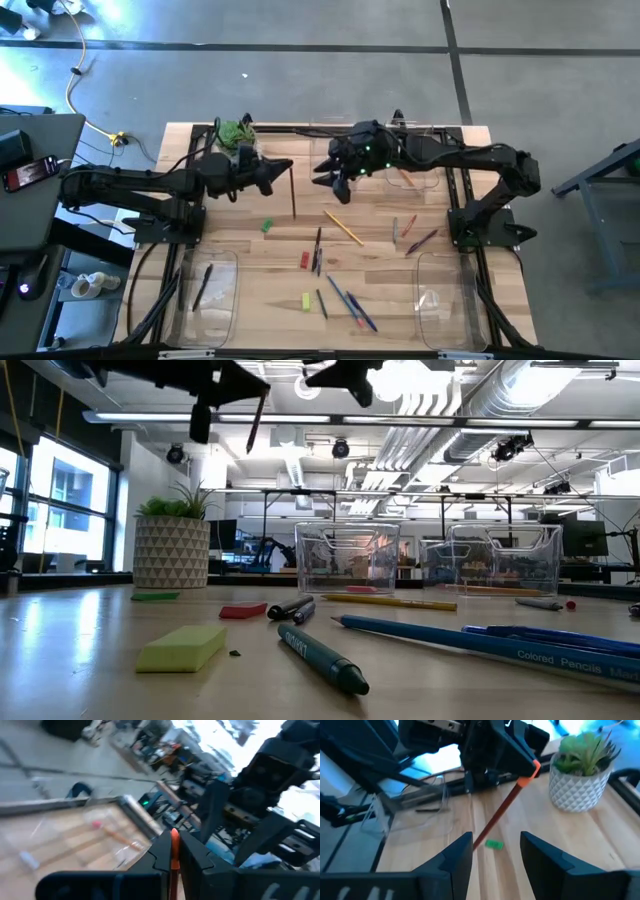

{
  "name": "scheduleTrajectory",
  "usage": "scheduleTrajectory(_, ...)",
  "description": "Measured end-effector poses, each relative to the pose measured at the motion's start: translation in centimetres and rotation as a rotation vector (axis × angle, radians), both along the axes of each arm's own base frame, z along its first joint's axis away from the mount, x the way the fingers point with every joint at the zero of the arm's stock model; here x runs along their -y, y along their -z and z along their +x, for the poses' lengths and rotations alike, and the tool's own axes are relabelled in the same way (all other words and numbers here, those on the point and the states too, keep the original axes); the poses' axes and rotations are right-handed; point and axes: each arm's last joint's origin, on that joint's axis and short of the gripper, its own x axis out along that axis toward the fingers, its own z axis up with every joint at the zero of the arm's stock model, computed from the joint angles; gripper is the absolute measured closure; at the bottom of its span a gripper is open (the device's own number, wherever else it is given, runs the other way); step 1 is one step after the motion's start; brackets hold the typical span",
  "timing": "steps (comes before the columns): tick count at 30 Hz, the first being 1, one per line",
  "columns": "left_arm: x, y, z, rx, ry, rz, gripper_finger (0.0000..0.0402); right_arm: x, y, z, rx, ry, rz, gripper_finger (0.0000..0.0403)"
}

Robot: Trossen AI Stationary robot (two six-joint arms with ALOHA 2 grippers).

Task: Sort crayons/erasers/pens/pencils in bins
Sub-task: Put the brown pencil into the top right transparent bin

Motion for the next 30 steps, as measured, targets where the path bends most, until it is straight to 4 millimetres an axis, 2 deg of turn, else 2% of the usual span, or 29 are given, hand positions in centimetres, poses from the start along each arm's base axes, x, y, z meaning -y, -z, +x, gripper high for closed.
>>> scheduleTrajectory(11, 0.1, -0.9, 0.7, 0.081, 0.093, 0.134, 0.0397, -1.8, -0.4, 0.4, 0.037, 0.087, 0.014, 0.0245)
scheduleTrajectory(17, 0.0, -1.4, 1.3, 0.095, 0.097, 0.184, 0.0397, -1.9, -0.4, 0.5, 0.040, 0.096, 0.036, 0.0245)
scheduleTrajectory(26, -0.3, -3.6, 3.1, 0.096, 0.136, 0.287, 0.0397, -1.8, -0.5, 0.5, 0.055, 0.119, 0.025, 0.0245)
scheduleTrajectory(30, -0.4, -3.7, 3.8, 0.083, 0.151, 0.307, 0.0397, -1.8, -0.6, 0.5, 0.059, 0.123, 0.033, 0.0245)
